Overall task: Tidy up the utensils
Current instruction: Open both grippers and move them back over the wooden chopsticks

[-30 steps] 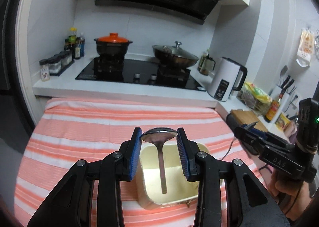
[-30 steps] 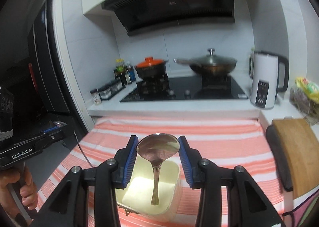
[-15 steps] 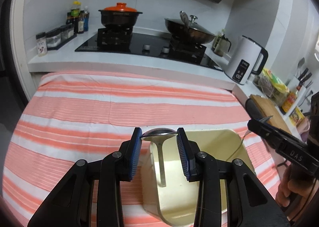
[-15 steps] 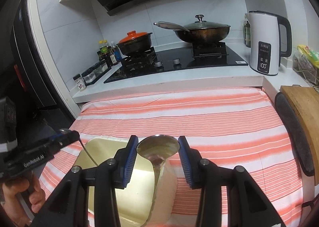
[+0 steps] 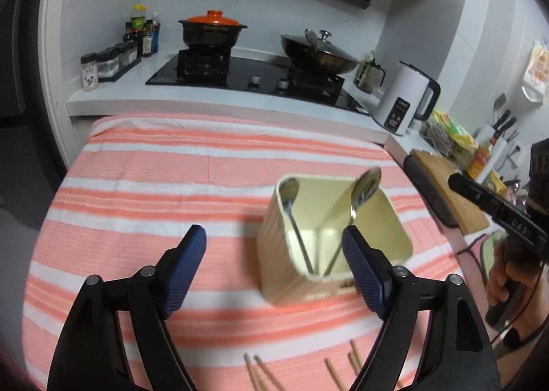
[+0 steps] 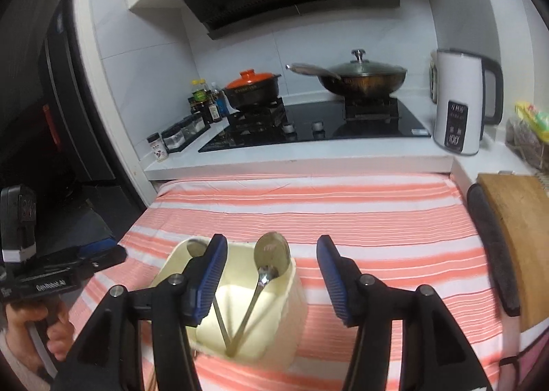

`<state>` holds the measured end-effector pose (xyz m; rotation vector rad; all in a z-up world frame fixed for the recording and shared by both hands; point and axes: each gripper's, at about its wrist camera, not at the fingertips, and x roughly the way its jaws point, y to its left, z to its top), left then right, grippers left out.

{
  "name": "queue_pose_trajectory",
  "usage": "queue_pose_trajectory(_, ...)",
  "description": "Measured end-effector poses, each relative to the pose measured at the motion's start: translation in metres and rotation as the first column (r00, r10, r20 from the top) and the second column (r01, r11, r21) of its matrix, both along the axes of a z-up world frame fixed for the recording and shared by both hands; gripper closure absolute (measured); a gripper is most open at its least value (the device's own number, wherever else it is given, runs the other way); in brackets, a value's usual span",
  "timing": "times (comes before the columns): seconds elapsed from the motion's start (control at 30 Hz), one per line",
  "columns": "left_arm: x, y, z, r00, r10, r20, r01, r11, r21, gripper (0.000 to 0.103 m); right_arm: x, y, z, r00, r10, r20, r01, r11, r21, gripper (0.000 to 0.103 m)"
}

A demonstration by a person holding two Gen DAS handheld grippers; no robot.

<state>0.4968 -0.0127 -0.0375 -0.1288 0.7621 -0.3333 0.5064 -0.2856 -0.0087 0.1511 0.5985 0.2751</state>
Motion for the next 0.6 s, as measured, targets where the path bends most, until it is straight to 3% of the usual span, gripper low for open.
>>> queue_pose_trajectory(0.17, -0.086, 0.028, -0.036, 0.993, -0.051, -0.104, 0.057, 0.997, 0.047, 0.014, -0.076, -0.014, -0.017, 0.998, 0.050, -0.037, -0.052, 0.997, -0.062, 0.043)
queue_pose_trajectory(0.33, -0.177, 0.046, -0.094, 0.986, 0.018, -0.169, -0.006, 0.997, 0.072, 0.014, -0.161, -0.031, -0.082, 0.988, 0.034, -0.153, -0.047, 0.996, -0.078, 0.043)
queue_pose_trajectory(0.4, -0.207, 0.048, -0.112, 0.981, 0.056, -0.187, -0.048, 0.998, 0.046, 0.014, -0.200, -0.035, -0.110, 0.983, 0.002, -0.182, -0.024, 0.992, -0.121, 0.043)
queue_pose_trajectory(0.53, -0.232, 0.049, -0.129, 0.973, 0.073, -0.217, -0.081, 0.996, -0.029, 0.014, -0.256, -0.034, -0.148, 0.971, -0.040, -0.237, 0.000, 0.986, -0.165, 0.043)
queue_pose_trajectory(0.6, -0.233, 0.042, -0.130, 0.976, 0.061, -0.211, -0.066, 0.998, -0.021, 0.014, -0.273, -0.031, -0.154, 0.968, -0.034, -0.251, -0.006, 0.988, -0.157, 0.043)
